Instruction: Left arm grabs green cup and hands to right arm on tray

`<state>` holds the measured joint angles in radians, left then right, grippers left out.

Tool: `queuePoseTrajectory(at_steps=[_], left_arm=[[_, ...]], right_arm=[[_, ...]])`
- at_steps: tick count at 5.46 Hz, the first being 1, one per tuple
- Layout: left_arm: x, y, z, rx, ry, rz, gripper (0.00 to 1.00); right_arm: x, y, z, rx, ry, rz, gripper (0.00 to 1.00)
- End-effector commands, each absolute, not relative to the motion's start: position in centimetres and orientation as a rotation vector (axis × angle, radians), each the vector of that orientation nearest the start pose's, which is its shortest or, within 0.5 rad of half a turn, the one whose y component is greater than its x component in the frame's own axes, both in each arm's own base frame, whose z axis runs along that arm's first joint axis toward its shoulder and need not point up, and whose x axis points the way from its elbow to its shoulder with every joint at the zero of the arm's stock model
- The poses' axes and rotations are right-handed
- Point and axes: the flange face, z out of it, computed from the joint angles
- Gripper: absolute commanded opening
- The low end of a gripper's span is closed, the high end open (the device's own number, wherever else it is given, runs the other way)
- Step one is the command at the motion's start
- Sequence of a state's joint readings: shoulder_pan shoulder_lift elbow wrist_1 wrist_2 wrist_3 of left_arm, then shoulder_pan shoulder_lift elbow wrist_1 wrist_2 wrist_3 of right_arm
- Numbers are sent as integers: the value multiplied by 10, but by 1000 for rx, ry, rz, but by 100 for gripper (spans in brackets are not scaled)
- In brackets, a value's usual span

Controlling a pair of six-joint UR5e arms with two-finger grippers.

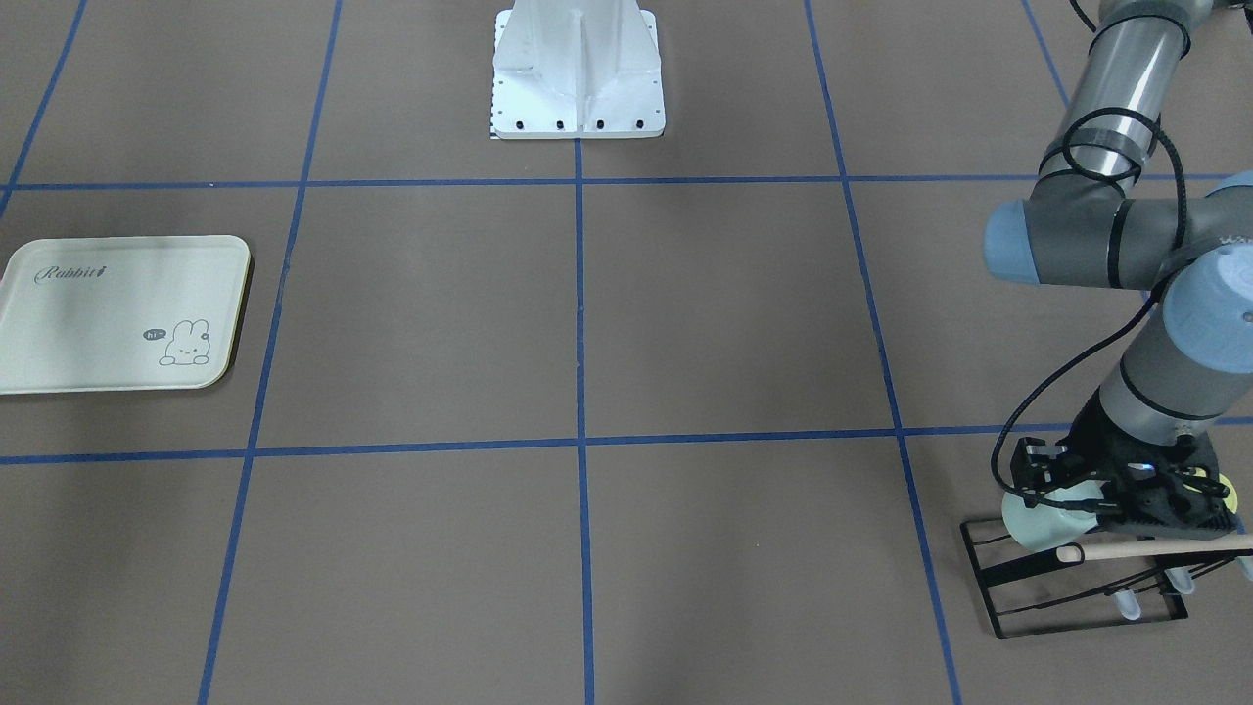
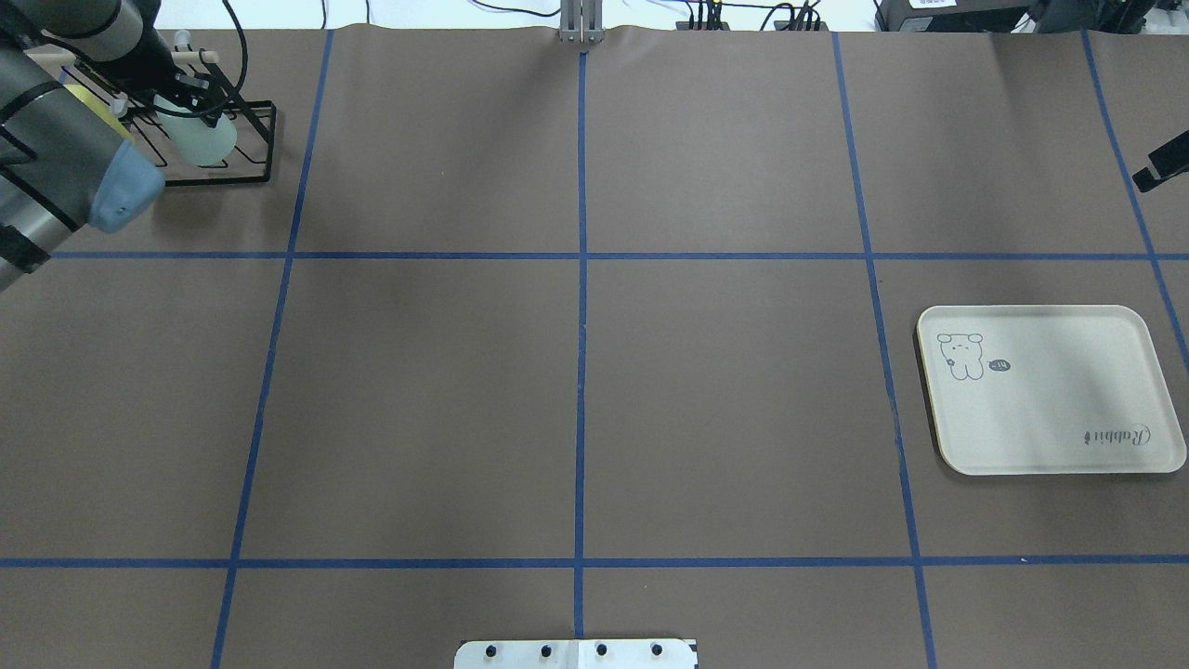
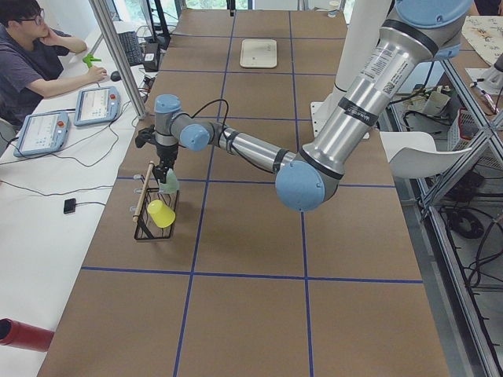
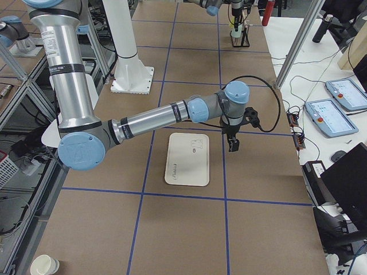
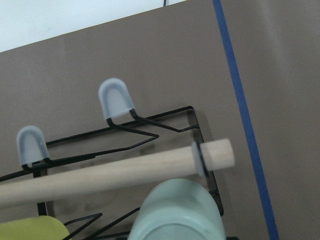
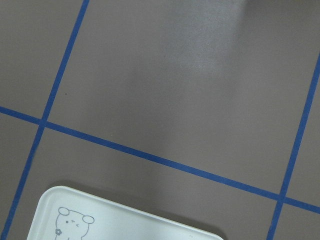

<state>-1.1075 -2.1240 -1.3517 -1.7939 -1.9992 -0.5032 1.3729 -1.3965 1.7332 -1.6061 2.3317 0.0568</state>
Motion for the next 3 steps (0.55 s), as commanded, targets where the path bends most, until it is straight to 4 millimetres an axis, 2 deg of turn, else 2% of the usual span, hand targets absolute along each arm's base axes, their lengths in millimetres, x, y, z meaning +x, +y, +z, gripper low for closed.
queuePoseTrajectory(at_steps=[1,3], left_arm=[[221,-665,398,319,635,77,13],[178,-616,318,330,638,50,11]], right_arm=[[-46,-561,490,191,-788,-248,100],[-47,-561,489,193,-787,-251,100]])
